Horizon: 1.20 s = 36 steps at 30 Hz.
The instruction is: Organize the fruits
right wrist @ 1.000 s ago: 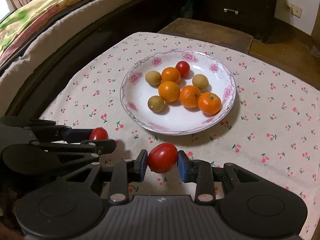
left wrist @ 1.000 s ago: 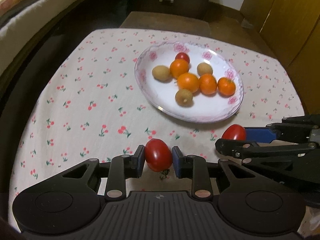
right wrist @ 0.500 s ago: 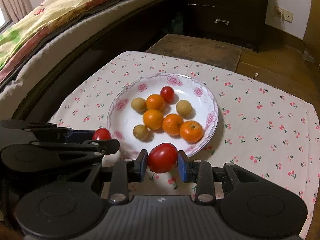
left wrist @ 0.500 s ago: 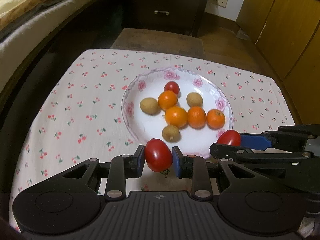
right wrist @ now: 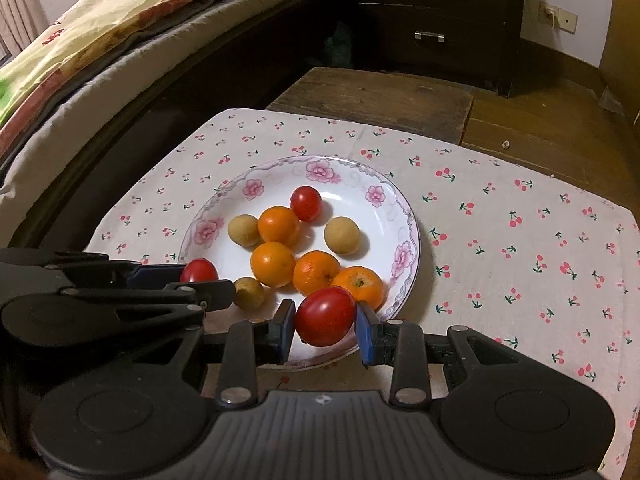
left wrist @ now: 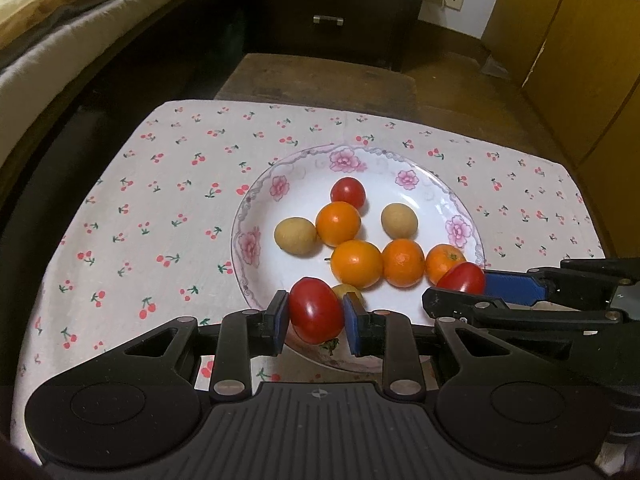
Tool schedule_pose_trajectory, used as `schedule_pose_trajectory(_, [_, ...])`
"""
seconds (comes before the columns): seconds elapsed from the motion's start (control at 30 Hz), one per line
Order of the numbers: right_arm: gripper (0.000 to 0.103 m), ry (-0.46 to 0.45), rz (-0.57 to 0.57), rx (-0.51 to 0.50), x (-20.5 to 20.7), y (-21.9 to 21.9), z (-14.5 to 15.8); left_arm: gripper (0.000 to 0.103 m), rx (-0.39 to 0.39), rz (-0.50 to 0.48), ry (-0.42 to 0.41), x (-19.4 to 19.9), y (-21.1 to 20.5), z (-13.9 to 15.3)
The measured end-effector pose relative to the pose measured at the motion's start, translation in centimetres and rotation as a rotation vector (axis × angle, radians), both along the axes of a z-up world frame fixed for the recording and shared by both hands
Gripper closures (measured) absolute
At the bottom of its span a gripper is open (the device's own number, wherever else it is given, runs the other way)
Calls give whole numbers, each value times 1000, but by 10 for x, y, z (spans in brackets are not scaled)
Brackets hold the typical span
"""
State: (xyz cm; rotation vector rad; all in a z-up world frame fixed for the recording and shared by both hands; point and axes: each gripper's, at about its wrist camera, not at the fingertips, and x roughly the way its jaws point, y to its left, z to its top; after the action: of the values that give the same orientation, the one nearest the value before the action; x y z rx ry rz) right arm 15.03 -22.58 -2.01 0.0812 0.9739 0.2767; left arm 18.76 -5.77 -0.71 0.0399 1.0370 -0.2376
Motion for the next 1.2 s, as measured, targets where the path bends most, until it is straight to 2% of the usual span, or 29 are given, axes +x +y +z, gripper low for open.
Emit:
schedule_pose_trajectory(0.23, [69, -17, -1, -14, 1, 3, 1, 67, 2, 10, -5, 2, 1, 0])
schedule_pose_trajectory(0.77, [69, -56, -27, -11, -11, 0, 15, 57, 11, 10, -45, -9, 3, 12])
schedule_pose_trajectory(0.87, [69, -68, -25, -18, -16, 1, 21, 52, 14, 14, -55, -14, 6, 15])
schedule_pose_trajectory(0.93, [69, -76, -26, -21, -21, 1, 25, 43, 18, 19, -70, -19, 8, 19])
schedule_pose_trajectory(1.2, [69, -87, -33, -7, -41, -1, 34, 22, 54, 39, -152, -42, 12, 35])
